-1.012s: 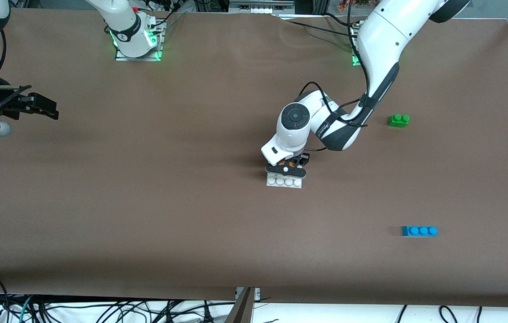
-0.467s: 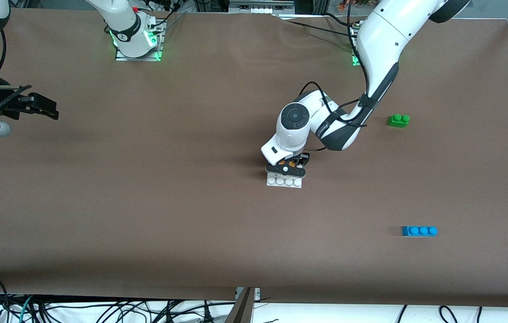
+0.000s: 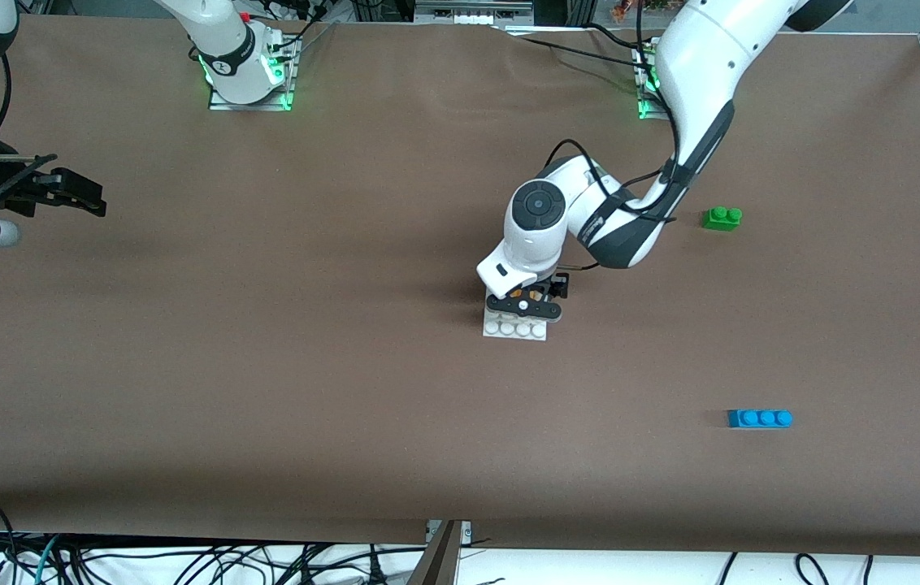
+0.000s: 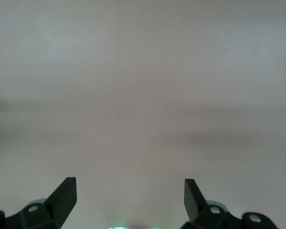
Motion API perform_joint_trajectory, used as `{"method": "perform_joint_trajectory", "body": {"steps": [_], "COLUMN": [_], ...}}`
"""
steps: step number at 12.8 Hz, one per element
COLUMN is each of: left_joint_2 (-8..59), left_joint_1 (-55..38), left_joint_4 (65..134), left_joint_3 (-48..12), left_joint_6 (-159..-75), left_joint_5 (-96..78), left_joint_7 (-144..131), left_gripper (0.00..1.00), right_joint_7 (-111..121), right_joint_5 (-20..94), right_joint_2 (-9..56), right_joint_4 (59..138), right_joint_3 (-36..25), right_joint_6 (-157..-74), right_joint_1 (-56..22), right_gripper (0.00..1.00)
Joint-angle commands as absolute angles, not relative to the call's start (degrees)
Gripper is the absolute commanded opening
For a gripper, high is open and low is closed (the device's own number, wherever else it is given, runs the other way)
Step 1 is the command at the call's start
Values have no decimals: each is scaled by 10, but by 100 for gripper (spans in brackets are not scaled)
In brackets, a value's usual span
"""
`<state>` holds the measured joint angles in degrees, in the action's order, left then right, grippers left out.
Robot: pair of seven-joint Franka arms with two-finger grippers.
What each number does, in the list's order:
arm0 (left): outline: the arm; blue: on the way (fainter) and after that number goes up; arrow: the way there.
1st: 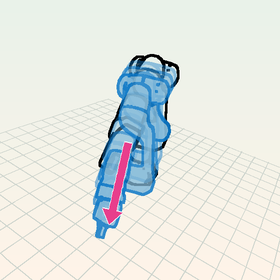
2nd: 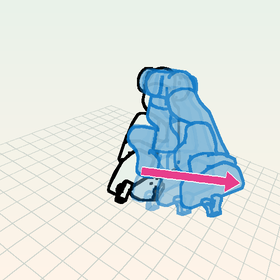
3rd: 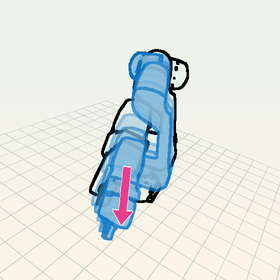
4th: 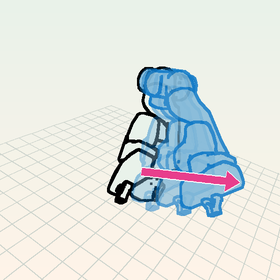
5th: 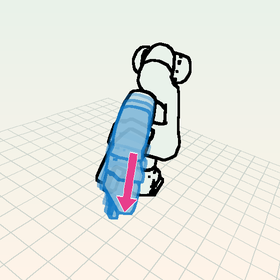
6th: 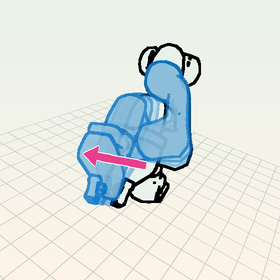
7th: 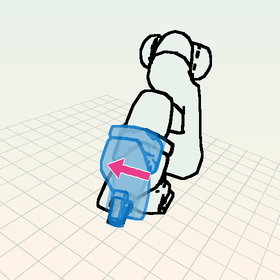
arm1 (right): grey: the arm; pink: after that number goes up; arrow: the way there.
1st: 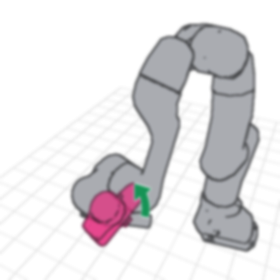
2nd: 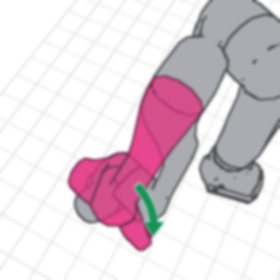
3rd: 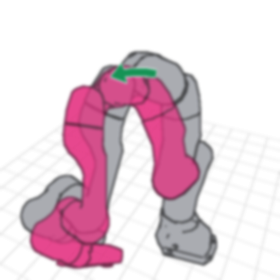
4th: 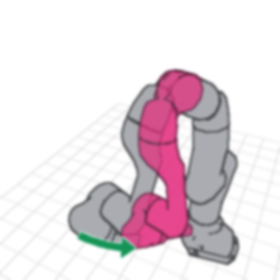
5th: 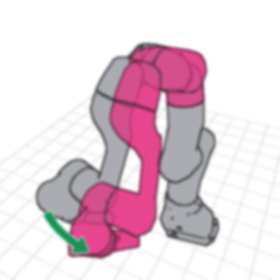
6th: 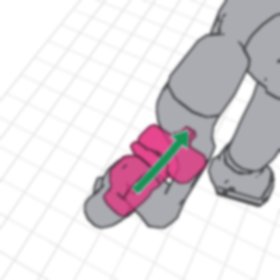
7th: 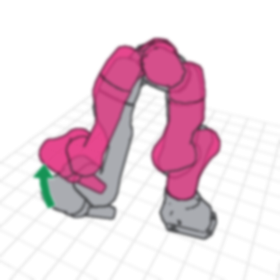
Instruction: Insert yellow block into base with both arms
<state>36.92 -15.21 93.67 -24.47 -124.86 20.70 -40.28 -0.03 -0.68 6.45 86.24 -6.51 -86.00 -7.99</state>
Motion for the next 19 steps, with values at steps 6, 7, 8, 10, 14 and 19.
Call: {"method": "perform_joint_trajectory", "body": {"steps": [6,7,8,10,14,19], "left_joint_2": [137,114,92,52,14,12], "left_joint_1": [-68,-68,-66,-63,-41,4], "left_joint_4": [946,946,946,948,946,951], "left_joint_3": [-208,-181,-151,-72,-14,-20], "left_joint_6": [-1050,-1030,-1013,-978,-945,-938], "left_joint_5": [49,40,19,-33,-31,-29], "left_joint_7": [-259,-227,-188,-108,-71,-67], "left_gripper": [100,100,100,100,100,100], "right_joint_7": [1,1,1,-2,-2,1], "right_joint_5": [-10,-9,-10,-10,-9,-9], "right_joint_2": [69,69,70,69,69,69], "right_joint_4": [850,850,850,850,850,850], "right_joint_3": [-62,-62,-62,-62,-62,-62], "right_joint_6": [-856,-857,-857,-857,-857,-857], "right_joint_1": [-76,-75,-75,-76,-76,-76], "right_gripper": [100,100,100,100,100,100]}}
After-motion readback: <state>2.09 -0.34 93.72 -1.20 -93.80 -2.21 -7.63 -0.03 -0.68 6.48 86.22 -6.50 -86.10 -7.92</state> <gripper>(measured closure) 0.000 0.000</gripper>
